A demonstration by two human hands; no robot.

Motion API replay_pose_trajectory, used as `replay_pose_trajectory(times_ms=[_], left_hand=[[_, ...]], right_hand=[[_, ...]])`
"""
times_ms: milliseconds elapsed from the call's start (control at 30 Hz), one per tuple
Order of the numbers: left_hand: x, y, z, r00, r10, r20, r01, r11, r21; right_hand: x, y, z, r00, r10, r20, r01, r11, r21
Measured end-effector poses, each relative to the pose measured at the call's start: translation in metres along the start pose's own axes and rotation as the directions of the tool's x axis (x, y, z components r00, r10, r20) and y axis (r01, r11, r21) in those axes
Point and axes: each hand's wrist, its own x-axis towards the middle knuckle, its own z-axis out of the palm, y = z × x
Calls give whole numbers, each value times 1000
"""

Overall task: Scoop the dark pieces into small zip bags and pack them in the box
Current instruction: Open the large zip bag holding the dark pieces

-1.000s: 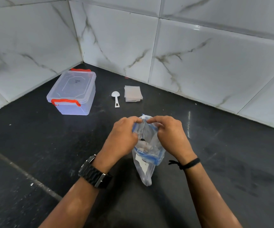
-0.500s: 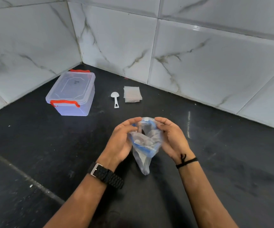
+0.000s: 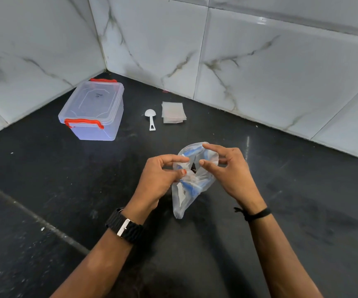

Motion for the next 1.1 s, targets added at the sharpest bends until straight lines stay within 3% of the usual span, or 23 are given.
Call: replay_pose_trajectory(times_ms=[167, 267, 467, 667, 767, 867, 933, 1100], left_hand=[[1, 0, -3, 999, -29, -28, 29, 1000, 9], [-2, 2, -2, 999, -32, -28, 31, 999, -26], [-4, 0, 7, 999, -41, 0, 41, 996, -83], [-10, 0, 9, 997, -78, 27, 81, 984, -156], [-11, -1, 11, 996, -86, 34, 90, 988, -125], [-10, 0, 12, 995, -99, 11, 99, 984, -151], [-10, 2, 14, 993, -115, -15, 106, 953, -284], [-7, 3, 16, 968, -250, 22, 191, 677, -711]], right_hand=[[-7, -7, -11, 998, 10, 70, -8, 999, -31], [-12, -14, -13, 1000, 22, 13, -20, 992, -126], [-11, -20, -9, 996, 59, -62, -67, 987, -143], [-9, -20, -6, 978, 144, 151, -140, 990, -33], [-8, -18, -6, 976, 143, 165, -141, 990, -24], [-8, -17, -5, 975, 151, 160, -174, 975, 139], [-10, -19, -3, 975, 163, 153, -208, 913, 350], [-11, -25, 2, 945, 261, 197, -312, 540, 782]])
